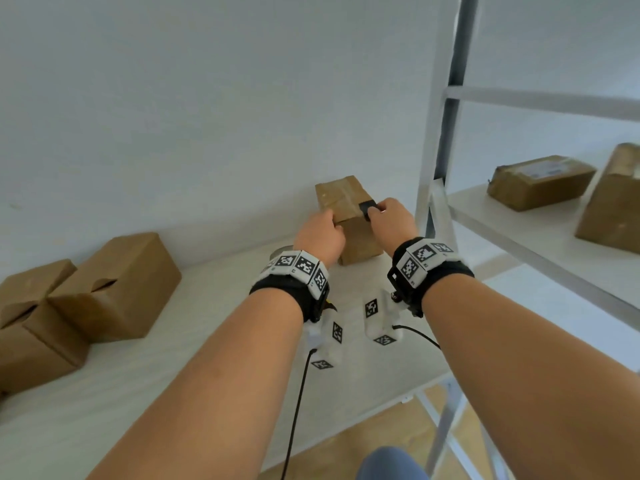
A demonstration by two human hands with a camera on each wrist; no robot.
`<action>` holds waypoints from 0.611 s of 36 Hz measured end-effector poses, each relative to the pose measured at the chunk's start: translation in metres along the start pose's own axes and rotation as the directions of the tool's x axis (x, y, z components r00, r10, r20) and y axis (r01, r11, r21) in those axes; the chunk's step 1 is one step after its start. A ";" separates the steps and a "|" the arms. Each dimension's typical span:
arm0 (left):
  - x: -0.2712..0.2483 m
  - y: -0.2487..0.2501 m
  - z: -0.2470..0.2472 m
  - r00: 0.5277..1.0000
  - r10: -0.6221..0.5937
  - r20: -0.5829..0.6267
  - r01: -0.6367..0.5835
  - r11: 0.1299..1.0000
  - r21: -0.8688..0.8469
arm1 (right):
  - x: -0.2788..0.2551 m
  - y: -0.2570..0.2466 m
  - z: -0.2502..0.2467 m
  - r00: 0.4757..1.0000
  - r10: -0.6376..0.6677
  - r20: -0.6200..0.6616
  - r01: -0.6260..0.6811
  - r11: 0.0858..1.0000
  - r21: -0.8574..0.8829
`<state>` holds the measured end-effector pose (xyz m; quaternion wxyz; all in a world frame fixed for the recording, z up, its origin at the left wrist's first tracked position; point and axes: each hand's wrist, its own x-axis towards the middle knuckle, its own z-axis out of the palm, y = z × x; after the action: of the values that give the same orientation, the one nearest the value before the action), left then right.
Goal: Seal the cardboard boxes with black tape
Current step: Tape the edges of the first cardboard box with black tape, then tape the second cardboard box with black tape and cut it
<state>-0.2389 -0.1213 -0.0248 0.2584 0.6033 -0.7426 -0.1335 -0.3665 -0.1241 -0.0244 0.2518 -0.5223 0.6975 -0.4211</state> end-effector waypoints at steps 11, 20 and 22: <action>-0.004 -0.002 -0.009 0.996 0.011 0.091 -0.025 0.987 0.156 | -0.005 -0.006 -0.002 0.999 -0.052 -0.010 0.051 0.995 -0.080; -0.034 -0.021 -0.052 0.999 0.023 0.029 -0.032 0.934 0.355 | -0.035 -0.042 0.004 0.980 -0.197 -0.005 0.193 0.963 -0.186; -0.043 -0.029 -0.066 1.000 0.016 0.006 -0.017 0.923 0.384 | -0.045 -0.052 0.009 0.970 -0.242 -0.011 0.234 0.947 -0.221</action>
<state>-0.1727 -0.0792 0.0054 0.1351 0.6358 -0.7598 0.0158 -0.3179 -0.0901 0.0107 0.1269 -0.6190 0.6761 -0.3790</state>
